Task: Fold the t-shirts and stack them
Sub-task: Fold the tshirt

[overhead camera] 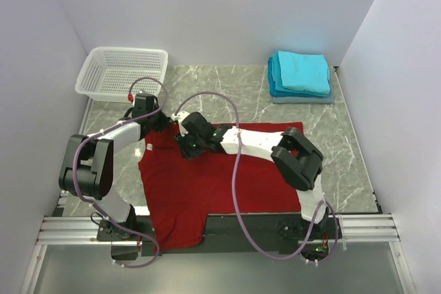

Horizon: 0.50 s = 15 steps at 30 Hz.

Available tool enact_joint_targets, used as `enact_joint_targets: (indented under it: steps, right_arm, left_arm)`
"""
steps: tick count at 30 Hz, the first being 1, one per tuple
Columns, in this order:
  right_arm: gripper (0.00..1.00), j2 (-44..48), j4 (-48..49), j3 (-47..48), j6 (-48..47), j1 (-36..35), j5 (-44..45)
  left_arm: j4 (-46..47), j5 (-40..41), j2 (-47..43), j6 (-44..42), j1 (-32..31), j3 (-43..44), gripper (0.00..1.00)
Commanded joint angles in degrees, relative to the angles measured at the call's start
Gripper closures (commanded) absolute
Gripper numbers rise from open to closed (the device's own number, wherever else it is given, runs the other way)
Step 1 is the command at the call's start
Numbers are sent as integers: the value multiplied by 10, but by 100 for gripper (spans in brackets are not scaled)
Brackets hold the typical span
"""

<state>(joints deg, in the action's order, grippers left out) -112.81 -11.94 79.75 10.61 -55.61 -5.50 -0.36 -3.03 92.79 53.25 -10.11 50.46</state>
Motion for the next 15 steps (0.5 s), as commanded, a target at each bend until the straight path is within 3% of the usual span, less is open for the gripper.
enact_joint_targets:
  steps: [1, 10, 15]
  right_arm:
    - [53, -21, 27, 33, -7, -14, 16]
    - [52, -81, 4, 74, -20, -27, 43]
    - [53, -98, -4, 83, -28, -43, 101]
  left_arm:
    - [19, -2, -17, -9, 0, -11, 100]
    - [16, 0, -29, -6, 0, -25, 100]
    - [18, 0, -36, -3, 0, -36, 100]
